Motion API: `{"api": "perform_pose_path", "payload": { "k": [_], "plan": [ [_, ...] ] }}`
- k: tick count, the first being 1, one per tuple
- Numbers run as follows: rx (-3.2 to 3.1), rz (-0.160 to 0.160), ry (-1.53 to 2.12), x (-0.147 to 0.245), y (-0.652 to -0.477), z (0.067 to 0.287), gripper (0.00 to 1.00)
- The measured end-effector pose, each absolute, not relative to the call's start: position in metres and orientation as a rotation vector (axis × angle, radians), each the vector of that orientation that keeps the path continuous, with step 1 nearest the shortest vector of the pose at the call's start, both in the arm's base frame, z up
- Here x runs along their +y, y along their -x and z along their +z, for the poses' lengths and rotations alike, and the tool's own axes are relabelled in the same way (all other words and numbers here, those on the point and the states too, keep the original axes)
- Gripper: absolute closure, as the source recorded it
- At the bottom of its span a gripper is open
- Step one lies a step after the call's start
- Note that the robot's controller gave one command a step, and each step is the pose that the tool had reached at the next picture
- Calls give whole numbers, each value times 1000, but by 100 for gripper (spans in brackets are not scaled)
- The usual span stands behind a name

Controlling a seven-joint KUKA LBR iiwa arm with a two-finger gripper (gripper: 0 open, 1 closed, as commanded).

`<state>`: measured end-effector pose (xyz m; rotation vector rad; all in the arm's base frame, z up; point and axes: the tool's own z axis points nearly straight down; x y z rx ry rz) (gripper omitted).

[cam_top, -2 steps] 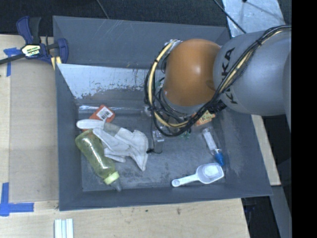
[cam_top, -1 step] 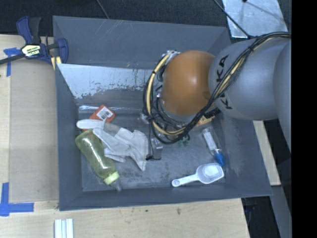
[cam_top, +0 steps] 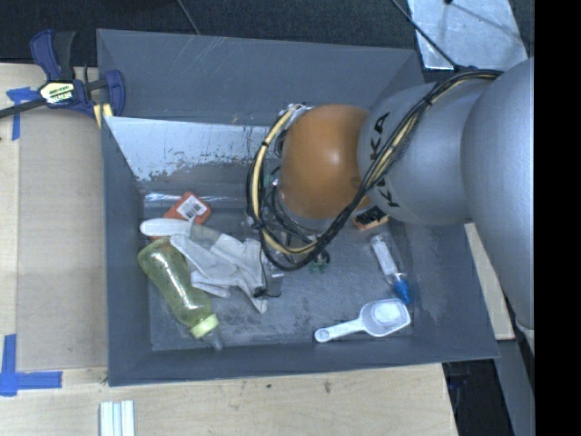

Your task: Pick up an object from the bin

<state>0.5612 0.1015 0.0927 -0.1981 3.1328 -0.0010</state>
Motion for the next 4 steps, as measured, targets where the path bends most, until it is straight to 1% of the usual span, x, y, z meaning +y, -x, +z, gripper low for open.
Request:
{"api": "perform_pose_path", "payload": {
  "k": [1,2,3,4],
  "plan": [
    [3127,1,245,81,-581,72,100],
    [3127,1,244,81,-581,72,100],
    [3131,1,210,60,-581,179,100],
    [3131,1,210,60,-581,179,100]
  ]
}}
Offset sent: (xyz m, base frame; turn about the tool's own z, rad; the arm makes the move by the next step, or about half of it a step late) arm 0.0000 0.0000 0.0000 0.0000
